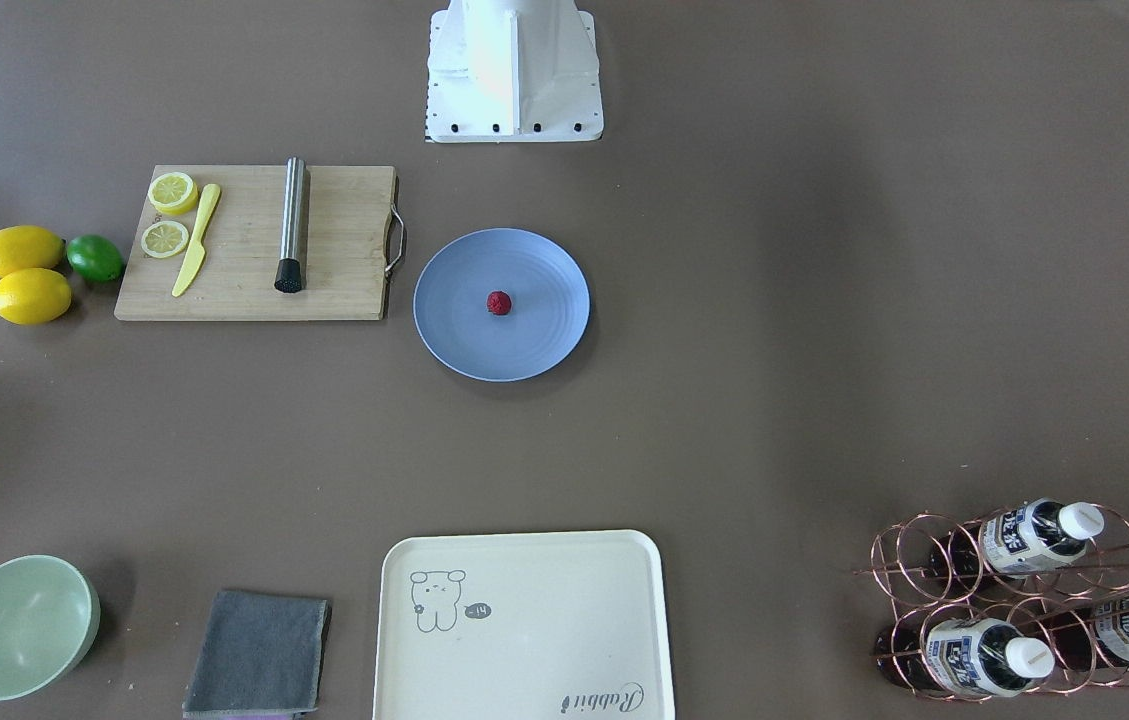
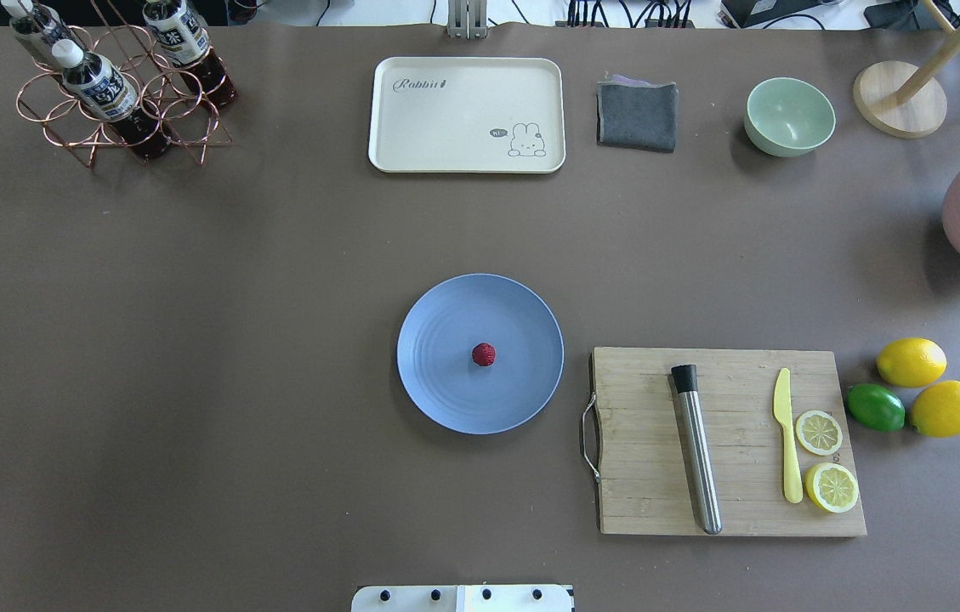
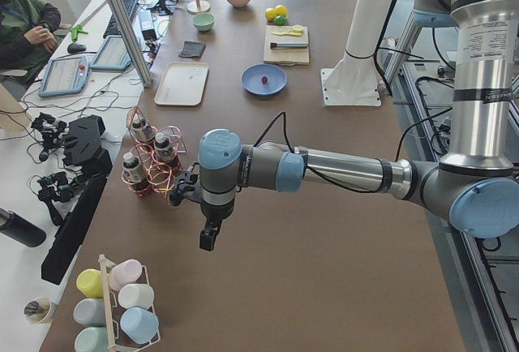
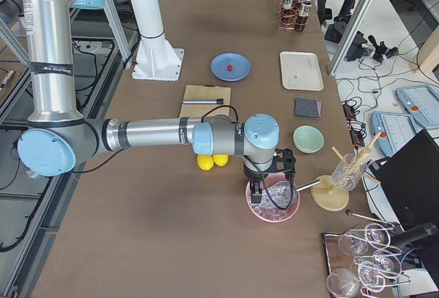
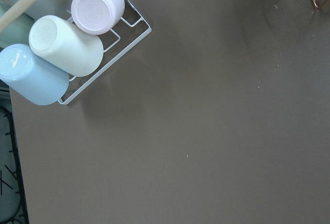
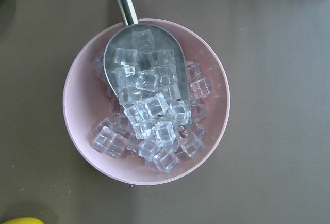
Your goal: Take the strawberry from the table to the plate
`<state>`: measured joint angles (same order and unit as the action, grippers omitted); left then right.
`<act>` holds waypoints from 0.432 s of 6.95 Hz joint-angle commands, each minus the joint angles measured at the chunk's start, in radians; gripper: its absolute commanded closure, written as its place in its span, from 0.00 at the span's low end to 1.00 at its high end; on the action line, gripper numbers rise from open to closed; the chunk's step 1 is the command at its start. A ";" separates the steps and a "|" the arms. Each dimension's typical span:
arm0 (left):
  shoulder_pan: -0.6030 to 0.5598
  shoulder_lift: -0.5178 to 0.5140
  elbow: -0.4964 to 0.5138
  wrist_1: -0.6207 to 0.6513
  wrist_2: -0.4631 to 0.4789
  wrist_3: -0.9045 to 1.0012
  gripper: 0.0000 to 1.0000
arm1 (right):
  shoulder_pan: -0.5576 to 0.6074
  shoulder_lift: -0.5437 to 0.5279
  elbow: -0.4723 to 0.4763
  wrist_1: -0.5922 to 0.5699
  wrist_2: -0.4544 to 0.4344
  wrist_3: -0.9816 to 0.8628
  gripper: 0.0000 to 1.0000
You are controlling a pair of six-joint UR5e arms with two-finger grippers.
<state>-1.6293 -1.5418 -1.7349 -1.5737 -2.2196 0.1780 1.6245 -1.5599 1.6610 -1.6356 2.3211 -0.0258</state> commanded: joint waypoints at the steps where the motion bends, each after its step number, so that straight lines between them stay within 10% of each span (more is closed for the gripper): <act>1: 0.002 -0.003 0.006 0.000 0.000 0.000 0.02 | 0.018 -0.017 -0.009 0.002 -0.019 -0.006 0.00; 3: 0.002 0.005 0.002 0.000 -0.002 -0.002 0.02 | 0.020 -0.015 -0.009 0.002 -0.009 -0.008 0.00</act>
<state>-1.6279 -1.5413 -1.7301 -1.5739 -2.2201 0.1776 1.6430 -1.5754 1.6527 -1.6338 2.3074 -0.0324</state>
